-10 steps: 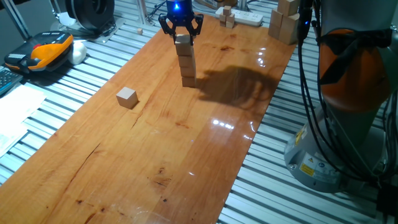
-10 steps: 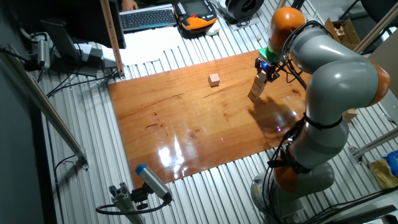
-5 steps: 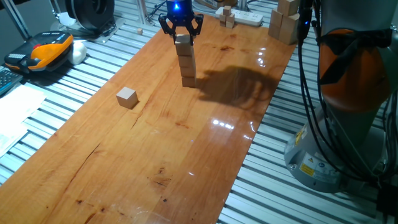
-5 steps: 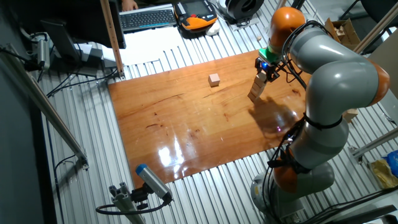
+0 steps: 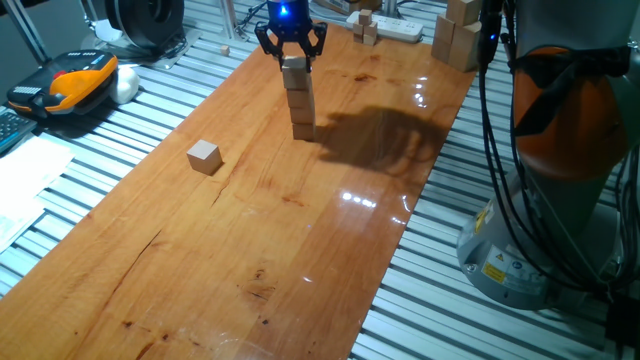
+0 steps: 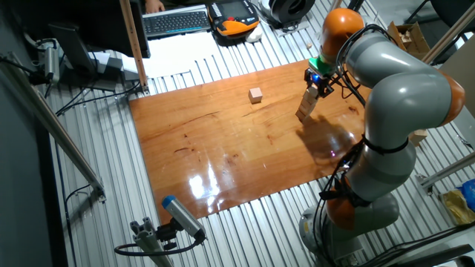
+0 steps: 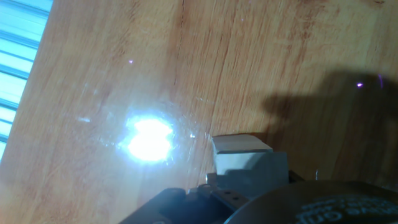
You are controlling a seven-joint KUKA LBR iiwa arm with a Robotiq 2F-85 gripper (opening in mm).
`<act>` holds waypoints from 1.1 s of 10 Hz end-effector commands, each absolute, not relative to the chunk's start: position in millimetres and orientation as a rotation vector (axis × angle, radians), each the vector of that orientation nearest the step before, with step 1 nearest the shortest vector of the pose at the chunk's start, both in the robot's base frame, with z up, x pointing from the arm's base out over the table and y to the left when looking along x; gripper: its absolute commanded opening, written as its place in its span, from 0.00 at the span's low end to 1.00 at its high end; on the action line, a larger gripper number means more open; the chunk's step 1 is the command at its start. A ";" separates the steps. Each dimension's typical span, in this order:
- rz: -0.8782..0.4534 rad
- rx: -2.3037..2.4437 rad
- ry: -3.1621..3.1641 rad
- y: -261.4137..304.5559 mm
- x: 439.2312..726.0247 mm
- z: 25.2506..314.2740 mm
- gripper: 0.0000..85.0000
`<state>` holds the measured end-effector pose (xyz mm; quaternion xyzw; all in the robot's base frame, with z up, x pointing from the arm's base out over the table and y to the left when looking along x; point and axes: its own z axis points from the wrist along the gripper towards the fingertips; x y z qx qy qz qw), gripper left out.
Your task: Stack the blocks in a vertical line of five
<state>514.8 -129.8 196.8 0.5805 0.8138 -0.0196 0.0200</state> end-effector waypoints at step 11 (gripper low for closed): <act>-0.039 1.776 2.544 -133.6 513.6 196.0 0.80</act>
